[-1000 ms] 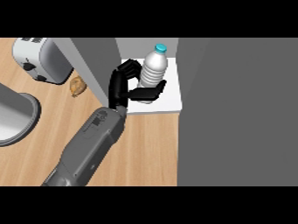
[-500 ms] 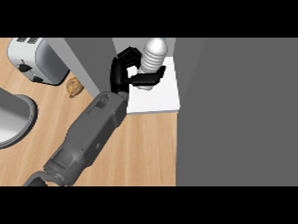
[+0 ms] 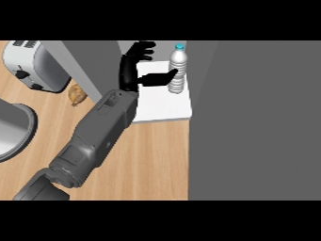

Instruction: Pick up the bottled water, place it into the cabinet and close the cabinet

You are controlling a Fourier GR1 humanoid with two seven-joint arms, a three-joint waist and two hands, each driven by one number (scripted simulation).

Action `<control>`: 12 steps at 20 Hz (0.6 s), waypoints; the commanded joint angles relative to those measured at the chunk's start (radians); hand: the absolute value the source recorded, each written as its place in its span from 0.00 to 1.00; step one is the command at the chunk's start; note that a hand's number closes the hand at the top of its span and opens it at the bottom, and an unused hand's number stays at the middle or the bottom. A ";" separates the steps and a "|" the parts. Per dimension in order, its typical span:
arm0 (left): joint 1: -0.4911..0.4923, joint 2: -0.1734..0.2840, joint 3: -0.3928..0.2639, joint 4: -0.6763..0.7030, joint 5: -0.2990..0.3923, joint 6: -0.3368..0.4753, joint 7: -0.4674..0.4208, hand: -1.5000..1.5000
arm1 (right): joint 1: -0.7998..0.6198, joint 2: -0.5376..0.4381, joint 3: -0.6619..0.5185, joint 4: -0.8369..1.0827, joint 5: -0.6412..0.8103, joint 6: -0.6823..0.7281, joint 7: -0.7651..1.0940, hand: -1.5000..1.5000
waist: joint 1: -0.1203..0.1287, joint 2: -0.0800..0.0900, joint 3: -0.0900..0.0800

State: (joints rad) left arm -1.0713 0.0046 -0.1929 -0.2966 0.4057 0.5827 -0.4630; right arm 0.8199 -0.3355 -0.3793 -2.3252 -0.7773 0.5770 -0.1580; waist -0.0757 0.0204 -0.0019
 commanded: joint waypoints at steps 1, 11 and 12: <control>-0.071 -0.004 -0.001 0.080 -0.006 0.022 0.020 0.00 | -0.009 -0.010 -0.010 -0.083 -0.049 -0.027 0.035 0.00 | -0.006 0.003 0.000; -0.120 -0.004 0.040 0.127 -0.008 -0.046 -0.052 0.00 | -0.007 -0.004 -0.012 -0.076 -0.041 -0.023 0.029 0.00 | 0.000 0.003 0.000; -0.095 0.015 0.050 0.125 -0.002 -0.084 -0.091 0.00 | -0.014 0.002 -0.013 -0.070 -0.033 -0.014 0.013 0.00 | -0.005 0.007 0.000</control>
State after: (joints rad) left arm -1.1616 0.0077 -0.1605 -0.1757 0.3988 0.5568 -0.5096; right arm 0.7994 -0.3469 -0.3837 -2.3212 -0.7909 0.5839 -0.1613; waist -0.0836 0.0258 -0.0022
